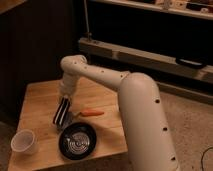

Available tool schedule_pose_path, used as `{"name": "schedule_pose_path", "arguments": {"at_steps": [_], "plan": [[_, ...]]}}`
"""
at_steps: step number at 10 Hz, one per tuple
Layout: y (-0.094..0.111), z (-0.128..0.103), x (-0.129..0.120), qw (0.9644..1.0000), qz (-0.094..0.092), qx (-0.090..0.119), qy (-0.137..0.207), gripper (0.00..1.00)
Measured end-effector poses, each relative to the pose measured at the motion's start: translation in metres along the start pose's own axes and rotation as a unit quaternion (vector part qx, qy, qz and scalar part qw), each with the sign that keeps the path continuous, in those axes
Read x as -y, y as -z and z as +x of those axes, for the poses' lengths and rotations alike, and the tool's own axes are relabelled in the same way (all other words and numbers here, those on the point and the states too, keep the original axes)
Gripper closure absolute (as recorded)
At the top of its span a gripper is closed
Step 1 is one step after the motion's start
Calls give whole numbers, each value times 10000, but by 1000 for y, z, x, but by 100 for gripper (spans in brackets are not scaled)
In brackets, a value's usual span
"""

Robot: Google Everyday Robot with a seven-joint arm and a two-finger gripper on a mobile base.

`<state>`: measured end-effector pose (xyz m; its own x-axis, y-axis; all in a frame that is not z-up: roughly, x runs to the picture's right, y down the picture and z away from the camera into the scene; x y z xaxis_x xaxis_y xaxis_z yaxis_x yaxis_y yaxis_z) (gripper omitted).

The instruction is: Place the eraser on the white sponge

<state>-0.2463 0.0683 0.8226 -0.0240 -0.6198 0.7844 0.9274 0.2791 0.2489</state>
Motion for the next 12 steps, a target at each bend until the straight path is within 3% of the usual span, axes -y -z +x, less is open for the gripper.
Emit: {"name": "schedule_pose_path", "arguments": {"at_steps": [8, 12], "plan": [[-34, -17, -2, 9995, -197, 209, -102, 100], [-43, -21, -17, 9985, -349, 212, -373, 100]]}}
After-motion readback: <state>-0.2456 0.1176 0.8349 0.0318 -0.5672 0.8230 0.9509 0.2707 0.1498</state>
